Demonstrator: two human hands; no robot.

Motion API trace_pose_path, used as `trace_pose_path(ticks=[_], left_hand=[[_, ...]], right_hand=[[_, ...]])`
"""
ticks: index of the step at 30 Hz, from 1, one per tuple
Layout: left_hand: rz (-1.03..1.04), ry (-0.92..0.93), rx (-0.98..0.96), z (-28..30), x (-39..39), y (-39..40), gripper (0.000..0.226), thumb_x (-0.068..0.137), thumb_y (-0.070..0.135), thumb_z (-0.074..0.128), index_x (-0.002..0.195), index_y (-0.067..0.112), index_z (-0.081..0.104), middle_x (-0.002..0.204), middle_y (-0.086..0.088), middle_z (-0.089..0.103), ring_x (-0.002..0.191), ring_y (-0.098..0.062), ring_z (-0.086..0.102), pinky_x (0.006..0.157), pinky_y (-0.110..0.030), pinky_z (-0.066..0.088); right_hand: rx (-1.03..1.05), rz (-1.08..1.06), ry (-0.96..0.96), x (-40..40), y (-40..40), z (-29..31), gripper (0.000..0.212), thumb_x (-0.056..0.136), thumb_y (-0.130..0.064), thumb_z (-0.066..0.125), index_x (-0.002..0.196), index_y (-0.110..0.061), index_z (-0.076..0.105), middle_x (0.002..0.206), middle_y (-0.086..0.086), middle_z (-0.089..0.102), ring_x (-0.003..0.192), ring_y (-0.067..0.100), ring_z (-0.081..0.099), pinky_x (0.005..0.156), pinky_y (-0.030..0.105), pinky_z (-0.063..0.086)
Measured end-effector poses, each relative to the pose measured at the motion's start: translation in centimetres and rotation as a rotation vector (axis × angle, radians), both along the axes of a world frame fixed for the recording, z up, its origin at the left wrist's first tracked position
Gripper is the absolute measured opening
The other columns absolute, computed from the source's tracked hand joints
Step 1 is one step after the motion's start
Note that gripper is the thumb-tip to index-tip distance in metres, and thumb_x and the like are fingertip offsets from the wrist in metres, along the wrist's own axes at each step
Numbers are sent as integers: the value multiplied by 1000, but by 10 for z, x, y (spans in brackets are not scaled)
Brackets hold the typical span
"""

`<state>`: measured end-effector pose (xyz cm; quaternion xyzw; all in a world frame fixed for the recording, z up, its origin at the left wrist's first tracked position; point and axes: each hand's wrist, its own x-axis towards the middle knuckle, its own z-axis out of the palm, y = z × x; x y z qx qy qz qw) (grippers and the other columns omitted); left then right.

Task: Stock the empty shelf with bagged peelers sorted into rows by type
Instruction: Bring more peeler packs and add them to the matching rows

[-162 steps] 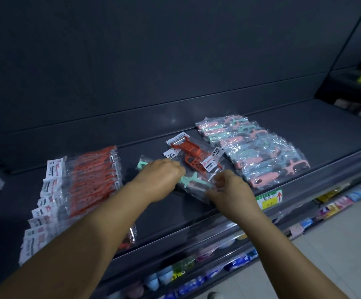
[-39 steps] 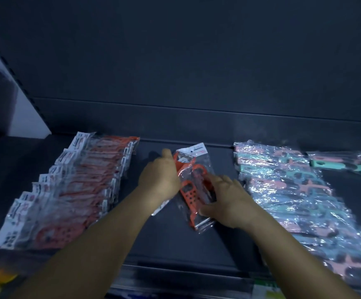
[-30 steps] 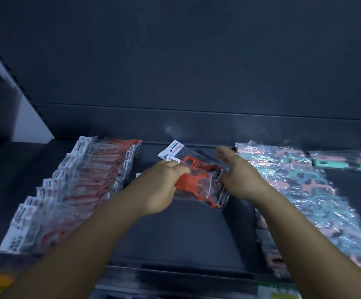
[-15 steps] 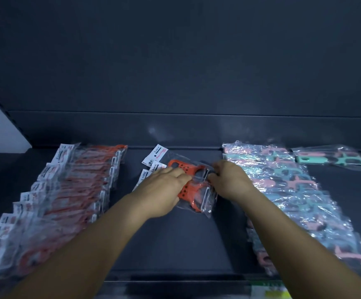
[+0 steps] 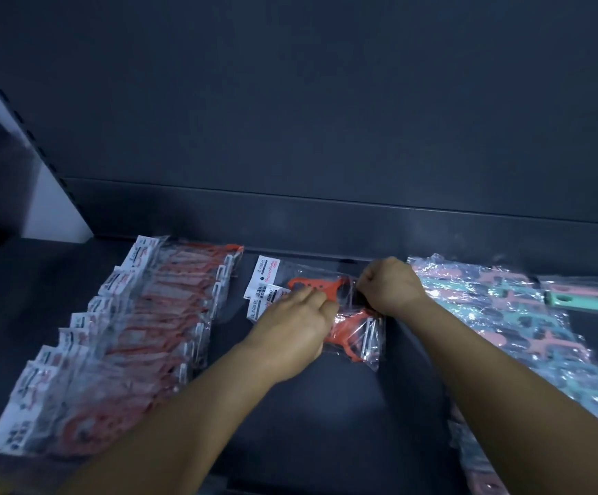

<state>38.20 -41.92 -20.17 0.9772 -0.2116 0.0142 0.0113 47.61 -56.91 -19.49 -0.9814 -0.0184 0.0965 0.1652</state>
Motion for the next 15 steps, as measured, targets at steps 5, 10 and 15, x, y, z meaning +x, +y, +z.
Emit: trace_pose_path(ticks=[5,10,15], left_hand=[[42,-84,-14,0,11,14,42,55,6,75,97,6,66,91,-7,66,86,-27,64,73,-37,57],[96,-95,10,13,29,24,40,70,2,66,110,4,62,105,-11,62,99,-30,58,84,-40,50],[136,-77,-4,17,49,26,39,83,5,53,122,7,54,116,-8,55,108,-26,49,88,-35,43]], right_hand=[[147,-74,-115,21,7,2,25,90,-12,47,90,-2,70,93,20,70,91,36,66,71,29,46],[268,-65,-227,27,3,1,20,90,-13,49,88,-7,68,90,15,71,85,35,64,69,28,45],[320,-67,-270,17,-3,6,22,90,-12,47,90,-7,69,92,13,71,88,35,63,73,31,48]])
